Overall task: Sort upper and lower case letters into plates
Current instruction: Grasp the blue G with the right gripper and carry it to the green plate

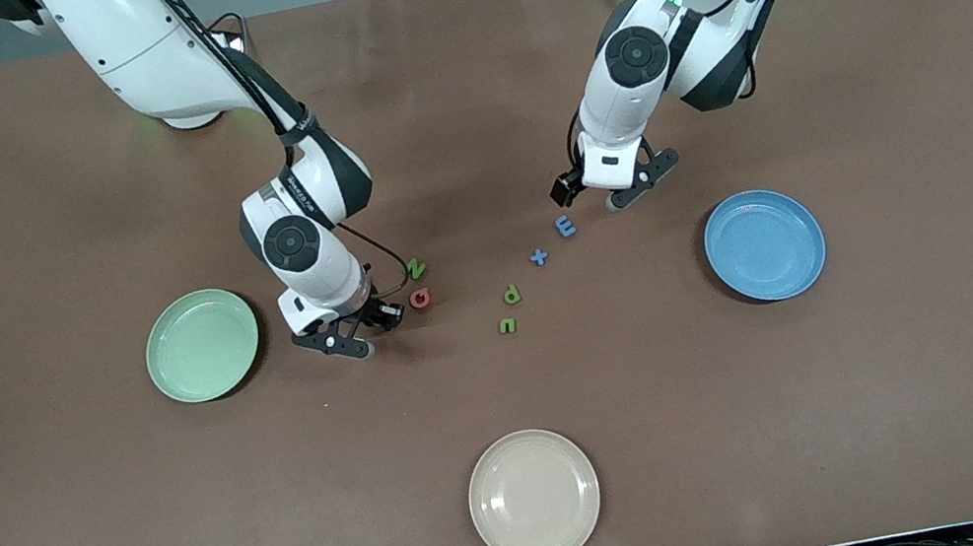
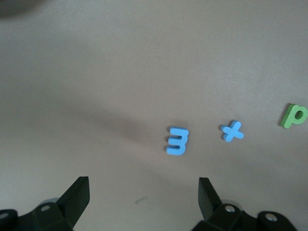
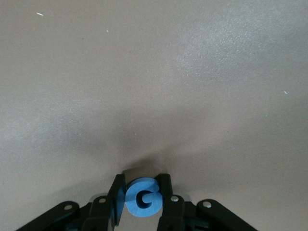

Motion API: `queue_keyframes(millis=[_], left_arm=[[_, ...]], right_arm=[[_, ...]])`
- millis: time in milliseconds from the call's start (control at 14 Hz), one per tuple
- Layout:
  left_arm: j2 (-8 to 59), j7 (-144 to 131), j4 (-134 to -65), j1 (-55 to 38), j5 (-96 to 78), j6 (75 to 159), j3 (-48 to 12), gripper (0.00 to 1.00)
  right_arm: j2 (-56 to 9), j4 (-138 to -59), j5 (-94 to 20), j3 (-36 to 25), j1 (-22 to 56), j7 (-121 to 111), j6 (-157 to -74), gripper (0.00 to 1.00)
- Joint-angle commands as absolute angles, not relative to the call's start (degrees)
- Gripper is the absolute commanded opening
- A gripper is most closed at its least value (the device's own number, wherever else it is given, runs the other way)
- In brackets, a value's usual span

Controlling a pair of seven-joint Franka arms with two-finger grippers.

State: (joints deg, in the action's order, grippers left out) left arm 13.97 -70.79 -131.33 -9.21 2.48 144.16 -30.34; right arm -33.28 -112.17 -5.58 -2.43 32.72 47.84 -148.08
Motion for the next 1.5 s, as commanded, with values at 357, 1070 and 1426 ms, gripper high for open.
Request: queue_keyframes(millis=[357, 1070, 1426], left_arm=[[21.44, -76.46, -126.66, -8.79, 11.69, 145.72, -29.97, 0.99], [28.21, -76.73, -121.29, -9.32, 14.85, 145.63, -29.44, 0.98], [30.23, -77.17, -121.2, -9.4, 14.94, 145.63, -29.44, 0.97]], right_arm=[[-21.99, -113.9, 3.16, -5.89, 28.94, 43.53, -131.86, 0.0], [-13.8, -135.6, 2.99, -5.54, 10.99, 17.94, -150.36, 0.0], [-14.68, -138.34, 2.9, -5.45, 9.23, 17.05, -153.02, 0.18]])
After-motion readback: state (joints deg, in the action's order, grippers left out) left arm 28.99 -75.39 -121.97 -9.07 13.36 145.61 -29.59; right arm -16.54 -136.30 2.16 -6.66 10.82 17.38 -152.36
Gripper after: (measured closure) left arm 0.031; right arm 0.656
